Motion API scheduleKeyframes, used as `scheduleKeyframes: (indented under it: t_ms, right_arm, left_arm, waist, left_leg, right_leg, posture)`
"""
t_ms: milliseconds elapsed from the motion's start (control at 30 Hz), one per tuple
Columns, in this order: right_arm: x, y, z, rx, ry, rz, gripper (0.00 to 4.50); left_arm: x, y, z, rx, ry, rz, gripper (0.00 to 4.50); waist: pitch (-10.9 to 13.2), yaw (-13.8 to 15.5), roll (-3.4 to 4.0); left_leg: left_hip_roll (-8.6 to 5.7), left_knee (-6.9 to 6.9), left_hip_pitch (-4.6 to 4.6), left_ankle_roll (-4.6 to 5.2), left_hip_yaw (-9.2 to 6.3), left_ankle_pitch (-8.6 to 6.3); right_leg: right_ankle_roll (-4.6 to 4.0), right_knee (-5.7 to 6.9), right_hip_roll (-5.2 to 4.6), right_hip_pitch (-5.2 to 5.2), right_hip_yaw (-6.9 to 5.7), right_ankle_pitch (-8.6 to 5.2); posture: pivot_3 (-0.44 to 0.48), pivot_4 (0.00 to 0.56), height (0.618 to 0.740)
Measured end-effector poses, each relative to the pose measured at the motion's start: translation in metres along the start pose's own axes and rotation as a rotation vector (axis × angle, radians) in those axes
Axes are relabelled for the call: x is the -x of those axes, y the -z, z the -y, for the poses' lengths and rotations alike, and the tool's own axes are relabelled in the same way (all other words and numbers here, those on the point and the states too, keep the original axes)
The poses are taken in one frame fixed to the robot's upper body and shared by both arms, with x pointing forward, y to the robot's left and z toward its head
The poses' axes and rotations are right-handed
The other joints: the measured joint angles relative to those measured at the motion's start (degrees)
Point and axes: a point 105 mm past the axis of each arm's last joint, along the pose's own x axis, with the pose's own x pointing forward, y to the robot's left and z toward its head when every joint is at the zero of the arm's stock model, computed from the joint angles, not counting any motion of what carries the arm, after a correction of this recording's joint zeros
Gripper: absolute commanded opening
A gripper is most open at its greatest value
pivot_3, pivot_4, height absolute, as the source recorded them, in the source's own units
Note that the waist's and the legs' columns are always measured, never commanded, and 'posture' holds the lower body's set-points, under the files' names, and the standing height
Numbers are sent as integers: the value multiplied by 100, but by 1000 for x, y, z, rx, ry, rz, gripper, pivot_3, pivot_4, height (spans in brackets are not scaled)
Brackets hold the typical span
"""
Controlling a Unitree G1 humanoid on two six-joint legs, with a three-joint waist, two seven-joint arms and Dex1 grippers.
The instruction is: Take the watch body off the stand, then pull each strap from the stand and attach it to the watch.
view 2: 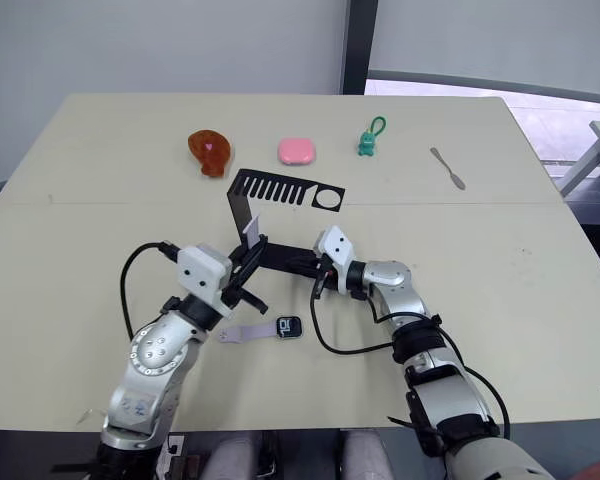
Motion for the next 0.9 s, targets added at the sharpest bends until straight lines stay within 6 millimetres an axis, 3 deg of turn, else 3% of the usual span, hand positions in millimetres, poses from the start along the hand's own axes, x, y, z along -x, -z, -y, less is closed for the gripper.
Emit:
scheduleKeyframes:
  t_ms: [67, 200, 333, 467, 667, 767, 900]
  right_arm:
    - [6, 0, -3, -16, -17, 14, 0]
    - [40, -13, -5, -39, -34, 71, 0]
    - [95, -34, -6, -65, 12, 105, 0]
    - [128, -35, -24, -180, 46, 95, 1333]
    - [167, -24, -53, -332, 164, 73, 4393]
    - [171, -22, -63, -400, 190, 105, 4464]
    - [159, -33, -70, -484, 164, 227, 4464]
  left_arm:
    - [10, -4, -6, 21, 52, 5, 28]
    - [42, -12, -28, 83, 178, -25, 28]
    - [70, -21, -45, 150, 329, -96, 28]
    - [83, -26, -51, 258, 427, -142, 0]
    - [81, -31, -45, 402, 538, -168, 0]
    - [80, -29, -38, 485, 586, -199, 0]
    - [66, -33, -25, 523, 681, -207, 0]
  waist:
    - [1, 1, 1]
    - [6, 17, 9]
    - [8, 22, 10]
    - [8, 20, 12]
    - [8, 20, 12]
    - [8, 5, 12]
    - [8, 27, 12]
  left_leg:
    - [1, 0, -7, 0, -3, 0]
    - [-3, 1, -14, 3, -11, -2]
    - [-8, -5, -13, 5, -22, -6]
    - [-6, -15, -13, 3, -24, -7]
    - [-9, -18, -12, 3, -23, -7]
    - [-7, -20, -8, 1, -22, -7]
    - [-9, -17, -9, 1, -23, -6]
  right_leg:
    - [0, -6, 0, -1, -2, 0]
    - [0, -12, -5, 0, -6, 0]
    - [0, -50, -7, 9, -13, 0]
    - [-1, -57, -5, 10, -13, 0]
    - [0, -60, -4, 12, -7, 0]
    - [0, -59, 0, 12, -4, 0]
    - [0, -56, 1, 11, -3, 0]
  posture:
    - [0, 150, 740]
    - [0, 150, 740]
    - [0, 150, 740]
    - [0, 150, 740]
    - [0, 150, 740]
    - [0, 150, 740]
    - [0, 150, 740]
